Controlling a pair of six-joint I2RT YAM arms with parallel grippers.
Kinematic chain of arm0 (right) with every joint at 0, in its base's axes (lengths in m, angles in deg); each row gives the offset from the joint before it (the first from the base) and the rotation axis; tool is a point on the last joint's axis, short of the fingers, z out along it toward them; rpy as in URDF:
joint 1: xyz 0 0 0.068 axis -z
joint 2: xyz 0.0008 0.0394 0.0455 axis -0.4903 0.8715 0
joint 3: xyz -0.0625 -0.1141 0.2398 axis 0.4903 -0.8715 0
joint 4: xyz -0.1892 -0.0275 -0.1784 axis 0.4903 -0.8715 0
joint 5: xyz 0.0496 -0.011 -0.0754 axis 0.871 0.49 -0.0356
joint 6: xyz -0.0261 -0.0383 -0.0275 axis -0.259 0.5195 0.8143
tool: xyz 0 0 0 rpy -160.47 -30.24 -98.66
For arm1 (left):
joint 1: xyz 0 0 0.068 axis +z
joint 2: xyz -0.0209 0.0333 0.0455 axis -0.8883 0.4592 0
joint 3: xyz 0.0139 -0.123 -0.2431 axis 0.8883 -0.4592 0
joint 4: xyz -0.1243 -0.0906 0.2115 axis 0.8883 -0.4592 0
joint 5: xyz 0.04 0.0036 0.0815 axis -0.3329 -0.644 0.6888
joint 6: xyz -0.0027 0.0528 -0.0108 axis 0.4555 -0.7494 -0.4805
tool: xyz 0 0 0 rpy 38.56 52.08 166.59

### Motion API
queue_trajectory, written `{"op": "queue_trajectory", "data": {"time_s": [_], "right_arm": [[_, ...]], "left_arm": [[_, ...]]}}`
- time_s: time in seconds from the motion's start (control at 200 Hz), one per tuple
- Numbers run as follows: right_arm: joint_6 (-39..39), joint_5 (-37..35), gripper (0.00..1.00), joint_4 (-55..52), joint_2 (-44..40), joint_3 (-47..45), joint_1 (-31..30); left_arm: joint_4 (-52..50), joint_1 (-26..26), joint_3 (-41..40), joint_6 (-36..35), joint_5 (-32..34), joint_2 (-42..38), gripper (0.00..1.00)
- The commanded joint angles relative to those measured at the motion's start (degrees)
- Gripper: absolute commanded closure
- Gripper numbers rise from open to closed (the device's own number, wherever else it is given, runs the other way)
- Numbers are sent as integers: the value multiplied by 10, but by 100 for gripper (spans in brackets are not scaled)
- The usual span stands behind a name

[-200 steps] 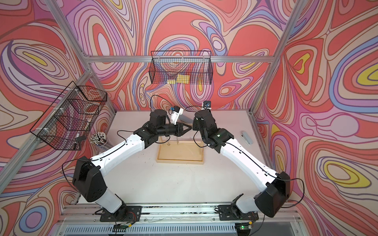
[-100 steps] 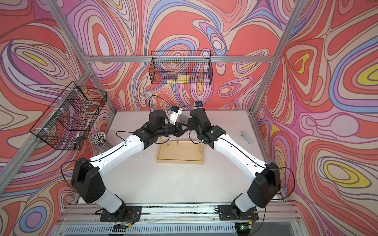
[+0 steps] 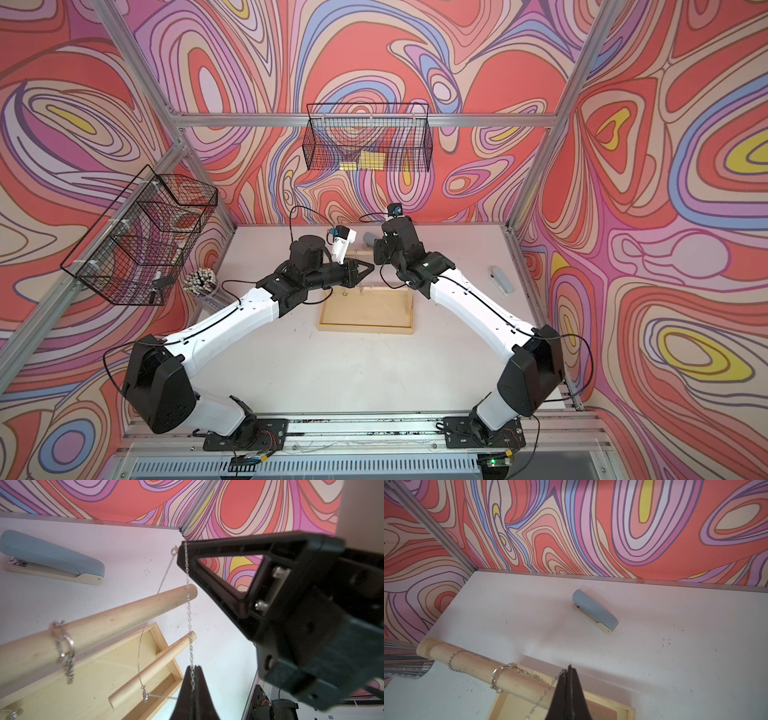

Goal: Hang the necklace on the jewelry display stand
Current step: Hang the necklace on the stand.

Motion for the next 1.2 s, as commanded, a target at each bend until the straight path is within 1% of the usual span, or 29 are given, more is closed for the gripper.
{"op": "queue_trajectory", "data": {"time_s": [0.0,0.22,0.396,0.601,0.916,1.192], "right_arm": [[0,7,100,5,-1,-3,4],[-3,28,100,2,-2,-16,3],[0,30,100,2,-9,-23,4],[2,27,100,0,-8,-20,4],[-2,27,100,6,-14,-24,3],[-3,29,100,11,-17,-34,3]], "left_arm": [[9,-1,-21,1,0,-16,100],[36,-1,-42,14,5,0,100],[40,-1,-47,14,11,10,100],[43,-1,-31,16,7,3,100],[-9,1,8,-21,47,0,100],[-38,8,13,-36,74,2,100]]}}
